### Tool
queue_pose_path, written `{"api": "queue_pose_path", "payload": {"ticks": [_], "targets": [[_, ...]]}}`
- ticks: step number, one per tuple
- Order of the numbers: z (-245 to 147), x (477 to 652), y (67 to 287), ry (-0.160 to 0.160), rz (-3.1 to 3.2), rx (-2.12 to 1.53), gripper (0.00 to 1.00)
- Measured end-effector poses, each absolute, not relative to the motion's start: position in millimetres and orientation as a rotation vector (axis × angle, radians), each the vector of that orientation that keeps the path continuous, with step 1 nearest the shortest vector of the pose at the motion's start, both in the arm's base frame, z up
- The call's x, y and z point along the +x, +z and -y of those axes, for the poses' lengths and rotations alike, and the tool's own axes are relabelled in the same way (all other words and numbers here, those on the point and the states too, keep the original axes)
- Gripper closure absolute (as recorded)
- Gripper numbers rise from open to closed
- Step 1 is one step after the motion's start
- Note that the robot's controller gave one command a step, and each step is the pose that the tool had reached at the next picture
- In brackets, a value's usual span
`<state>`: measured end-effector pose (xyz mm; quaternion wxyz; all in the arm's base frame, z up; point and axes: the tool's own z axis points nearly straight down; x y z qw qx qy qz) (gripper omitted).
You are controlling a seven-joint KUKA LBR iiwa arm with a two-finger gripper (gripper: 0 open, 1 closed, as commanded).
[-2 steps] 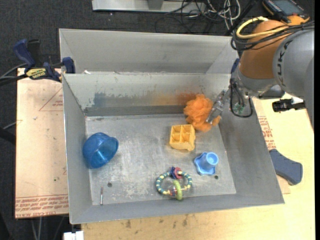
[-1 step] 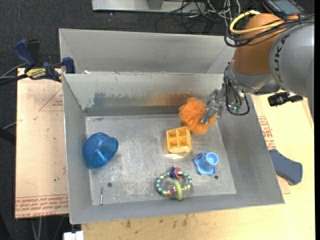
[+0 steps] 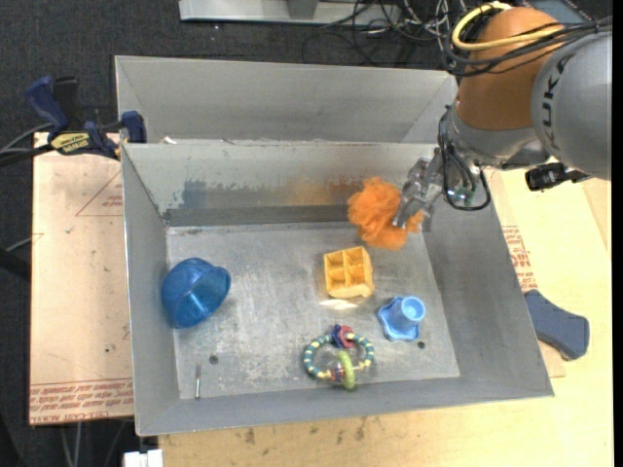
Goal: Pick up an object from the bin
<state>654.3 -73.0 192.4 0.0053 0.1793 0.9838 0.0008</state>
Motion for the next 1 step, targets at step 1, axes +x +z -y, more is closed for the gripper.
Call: {"api": "queue_pose_path", "payload": {"ticks": [1], "targets": [[81.6, 648.7, 213.8, 0.0, -3.11, 0.499, 1.0]]}}
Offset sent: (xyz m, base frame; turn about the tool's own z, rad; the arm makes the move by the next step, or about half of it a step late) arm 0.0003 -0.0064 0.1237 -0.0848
